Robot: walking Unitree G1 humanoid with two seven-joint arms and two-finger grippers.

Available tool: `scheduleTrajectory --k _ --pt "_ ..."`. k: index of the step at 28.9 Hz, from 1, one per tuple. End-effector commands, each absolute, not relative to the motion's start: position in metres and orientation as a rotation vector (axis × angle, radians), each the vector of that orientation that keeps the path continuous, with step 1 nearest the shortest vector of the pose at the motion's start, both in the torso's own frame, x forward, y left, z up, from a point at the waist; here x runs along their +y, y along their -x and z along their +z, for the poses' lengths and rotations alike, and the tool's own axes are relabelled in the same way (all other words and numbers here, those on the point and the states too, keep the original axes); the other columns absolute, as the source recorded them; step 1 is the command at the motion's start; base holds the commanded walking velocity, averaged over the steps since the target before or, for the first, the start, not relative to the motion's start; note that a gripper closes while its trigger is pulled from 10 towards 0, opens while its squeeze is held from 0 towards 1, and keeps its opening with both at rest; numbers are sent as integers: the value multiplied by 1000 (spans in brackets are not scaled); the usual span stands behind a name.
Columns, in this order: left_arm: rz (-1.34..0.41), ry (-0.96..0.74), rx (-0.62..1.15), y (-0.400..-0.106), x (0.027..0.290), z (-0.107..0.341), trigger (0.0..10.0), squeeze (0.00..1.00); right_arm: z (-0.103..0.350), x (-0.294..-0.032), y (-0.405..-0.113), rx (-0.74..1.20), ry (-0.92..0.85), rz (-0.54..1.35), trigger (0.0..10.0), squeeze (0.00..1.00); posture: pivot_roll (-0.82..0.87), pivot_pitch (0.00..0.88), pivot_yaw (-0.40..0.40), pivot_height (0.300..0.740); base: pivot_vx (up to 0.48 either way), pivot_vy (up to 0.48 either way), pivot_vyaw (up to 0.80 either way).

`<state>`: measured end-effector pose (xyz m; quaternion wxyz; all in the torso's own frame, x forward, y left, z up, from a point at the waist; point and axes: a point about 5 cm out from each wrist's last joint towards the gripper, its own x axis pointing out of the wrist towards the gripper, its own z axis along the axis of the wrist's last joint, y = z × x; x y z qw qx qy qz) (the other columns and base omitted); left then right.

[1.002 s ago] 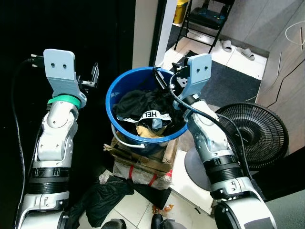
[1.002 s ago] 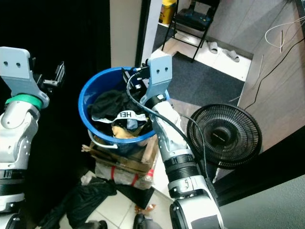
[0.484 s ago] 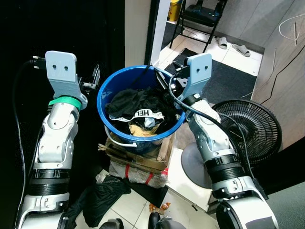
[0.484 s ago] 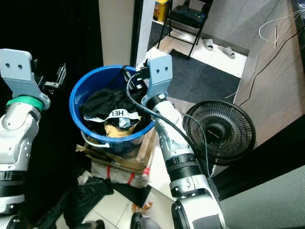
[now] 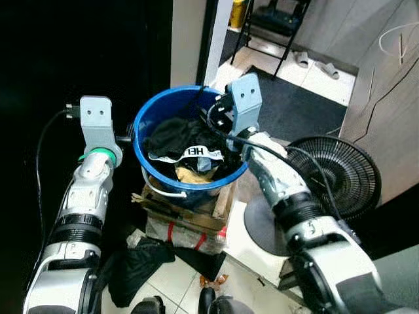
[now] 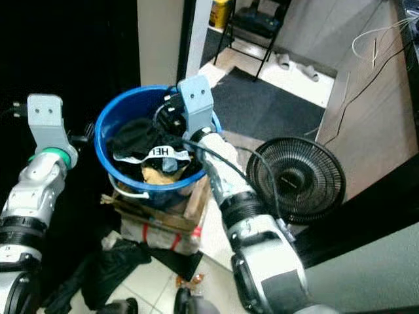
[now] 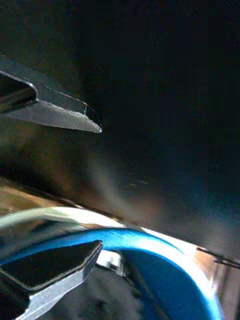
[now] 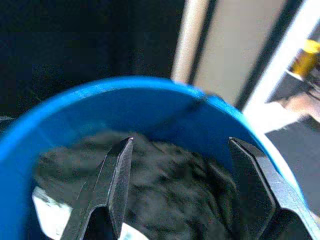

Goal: Clothes washing

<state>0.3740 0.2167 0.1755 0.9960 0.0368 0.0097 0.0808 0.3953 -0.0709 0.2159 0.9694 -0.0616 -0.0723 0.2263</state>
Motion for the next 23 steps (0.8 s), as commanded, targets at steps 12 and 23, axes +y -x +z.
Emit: scheduleTrajectory --k 12,23 --pt "120 -94 -25 -374 206 174 10000 0 180 -83 -402 55 349 445 10000 0 64 173 -92 740 0 0 0" --pt "148 -89 -76 -366 214 185 10000 0 185 -40 -397 91 269 619 10000 0 111 177 -121 740 0 0 0"
